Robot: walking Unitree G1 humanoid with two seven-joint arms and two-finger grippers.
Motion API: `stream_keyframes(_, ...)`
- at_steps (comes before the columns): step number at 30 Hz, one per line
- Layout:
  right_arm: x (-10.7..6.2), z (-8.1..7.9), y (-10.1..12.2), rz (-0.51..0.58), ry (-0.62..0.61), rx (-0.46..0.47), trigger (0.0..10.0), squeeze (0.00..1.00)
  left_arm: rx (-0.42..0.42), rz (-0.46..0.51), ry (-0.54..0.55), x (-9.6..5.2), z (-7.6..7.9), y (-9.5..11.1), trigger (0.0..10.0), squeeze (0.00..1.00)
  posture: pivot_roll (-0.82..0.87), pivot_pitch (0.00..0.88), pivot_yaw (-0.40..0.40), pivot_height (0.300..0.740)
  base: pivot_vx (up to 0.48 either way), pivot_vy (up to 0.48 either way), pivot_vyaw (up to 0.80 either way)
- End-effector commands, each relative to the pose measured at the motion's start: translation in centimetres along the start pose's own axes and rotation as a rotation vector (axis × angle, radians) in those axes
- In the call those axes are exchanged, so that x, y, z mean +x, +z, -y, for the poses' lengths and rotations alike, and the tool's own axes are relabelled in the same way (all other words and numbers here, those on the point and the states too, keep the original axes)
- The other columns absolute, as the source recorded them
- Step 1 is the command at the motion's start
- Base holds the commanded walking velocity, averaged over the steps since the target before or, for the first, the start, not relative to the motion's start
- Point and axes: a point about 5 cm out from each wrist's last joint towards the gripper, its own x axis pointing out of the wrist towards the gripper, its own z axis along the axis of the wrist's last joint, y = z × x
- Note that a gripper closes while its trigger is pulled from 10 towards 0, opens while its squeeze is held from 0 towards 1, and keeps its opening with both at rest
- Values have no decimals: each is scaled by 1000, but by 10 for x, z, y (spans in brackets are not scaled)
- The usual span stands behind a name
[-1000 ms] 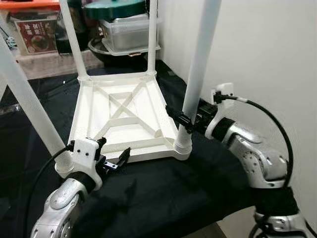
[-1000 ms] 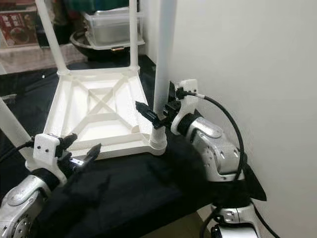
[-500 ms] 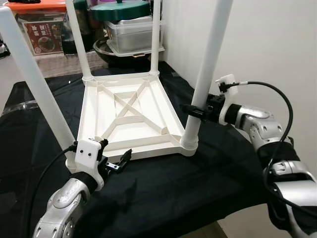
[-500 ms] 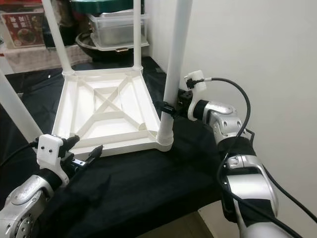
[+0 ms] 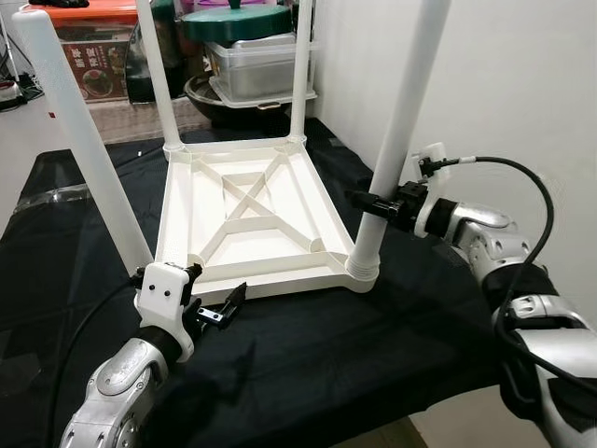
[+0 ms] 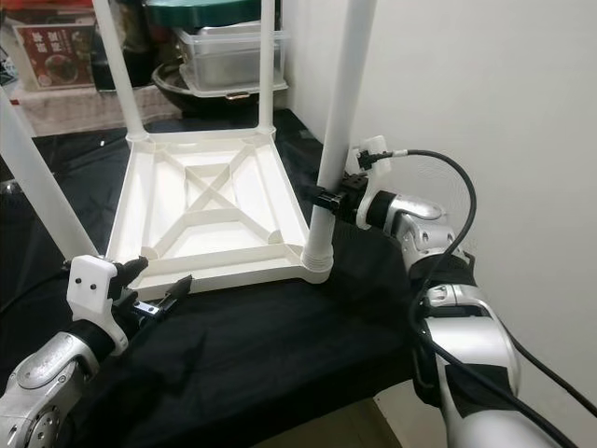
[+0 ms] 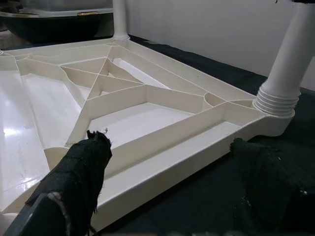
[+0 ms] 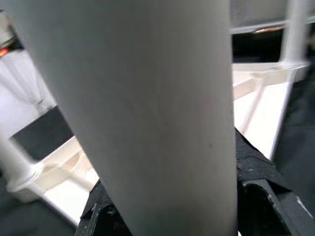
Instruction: Building children table
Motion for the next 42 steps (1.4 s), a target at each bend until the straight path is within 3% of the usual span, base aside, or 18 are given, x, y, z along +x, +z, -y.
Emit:
stream_keyframes(1,-3,12,-18,6,-322,145,0,0,15,-6,-4,-3,-1,0,10000,0,30,0,-62,740,0,0,0)
stream_keyframes(2,-3,12,-18,6,-322,145,0,0,15,-6,-4,-3,-1,0,10000,0,30,0,-62,740,0,0,0)
stream_keyframes(3,-4,11,-38,-32,-604,220,0,0,16,-6,0,-4,-2,1,10000,0,24,0,-59,740,0,0,0)
stream_keyframes(5,-4,11,-38,-32,-604,220,0,0,16,-6,0,-4,-2,1,10000,0,24,0,-59,740,0,0,0)
stream_keyframes(6,2,-12,-59,-86,-771,270,0,0,12,-5,5,-3,-2,1,10000,0,29,0,-51,740,0,0,0)
stream_keyframes(8,11,-42,-69,-114,-837,318,0,0,5,-1,3,-1,0,1,10000,0,29,0,-44,740,0,0,0)
stream_keyframes(12,22,-64,-66,-92,-820,323,0,0,0,4,1,1,2,2,10000,0,28,0,-41,740,0,0,0)
stream_keyframes(13,36,-75,-58,-72,-736,324,10000,0,0,7,-2,3,1,4,10000,0,27,0,-45,740,0,0,0)
stream_keyframes(18,49,-71,-40,-29,-576,284,10000,75,5,12,0,5,-1,5,10000,0,21,0,-50,740,0,0,0)
stream_keyframes(19,50,-67,-32,-13,-507,270,10000,1000,8,13,3,4,-3,5,10000,0,21,0,-50,740,0,0,0)
stream_keyframes(23,47,-52,-5,67,-345,232,10000,1000,6,16,7,3,-3,4,10000,0,21,0,-56,740,0,0,0)
stream_keyframes(24,46,-54,1,75,-251,186,10000,31,5,17,6,3,-2,4,10000,0,20,0,-56,740,0,0,0)
stream_keyframes(29,36,-64,3,35,-73,100,10000,0,3,16,2,3,-1,4,10000,0,14,0,-51,740,0,0,0)
stream_keyframes(34,13,-37,-22,-87,107,-58,10000,0,6,10,-12,6,-2,4,10000,0,19,0,-44,740,0,0,0)
stream_keyframes(35,12,-31,-23,-94,107,-74,2157,0,8,10,-15,7,-2,4,10000,0,22,0,-44,740,0,0,0)
stream_keyframes(38,11,-28,-22,-94,111,-78,2157,0,9,10,-16,7,-2,4,10000,0,22,0,-44,740,0,0,0)
stream_keyframes(39,10,-23,-21,-95,87,-74,0,0,11,9,-18,7,-2,4,10000,0,26,0,-44,740,0,0,0)
stream_keyframes(42,11,-16,-18,-90,15,-61,0,0,14,8,-21,7,-2,5,10000,0,28,0,-47,740,0,0,0)
